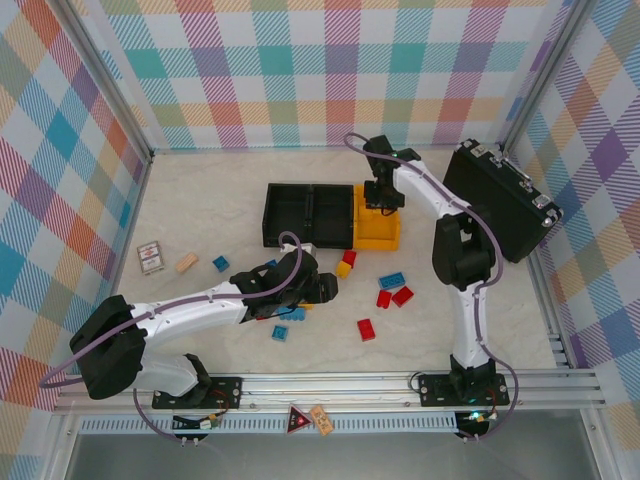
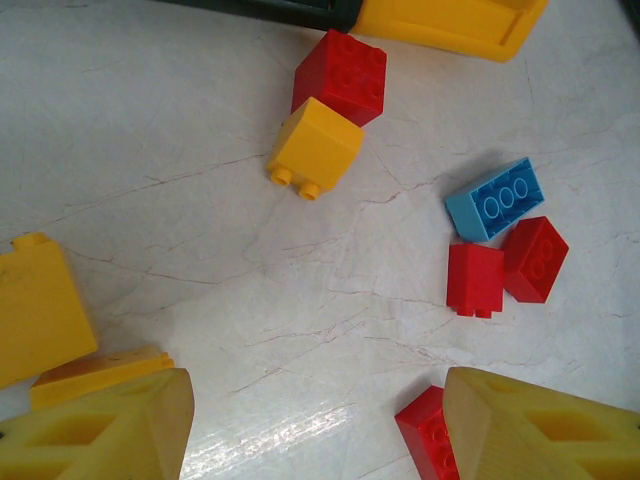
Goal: Sort the legos into containers by color
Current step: Place the lego in the container.
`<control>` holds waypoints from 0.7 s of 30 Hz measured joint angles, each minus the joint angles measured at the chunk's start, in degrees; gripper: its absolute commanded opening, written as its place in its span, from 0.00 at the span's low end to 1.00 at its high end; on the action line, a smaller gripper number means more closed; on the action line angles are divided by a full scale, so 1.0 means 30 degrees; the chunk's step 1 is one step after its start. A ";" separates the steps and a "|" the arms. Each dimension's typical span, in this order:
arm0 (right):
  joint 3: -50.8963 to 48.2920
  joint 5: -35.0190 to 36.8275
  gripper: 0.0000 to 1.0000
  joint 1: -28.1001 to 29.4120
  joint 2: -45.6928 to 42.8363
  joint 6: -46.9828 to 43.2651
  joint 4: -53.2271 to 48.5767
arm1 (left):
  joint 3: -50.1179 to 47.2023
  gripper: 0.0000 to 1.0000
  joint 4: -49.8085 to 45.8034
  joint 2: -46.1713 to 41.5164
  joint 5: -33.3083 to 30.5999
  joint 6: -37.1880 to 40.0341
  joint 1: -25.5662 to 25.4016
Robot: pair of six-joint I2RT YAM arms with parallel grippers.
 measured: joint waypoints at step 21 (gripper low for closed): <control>-0.4218 -0.0940 0.51 0.0386 -0.5574 0.0102 0.0801 | -0.0189 0.67 -0.0029 -0.0736 -0.0459 -0.0299 -0.0015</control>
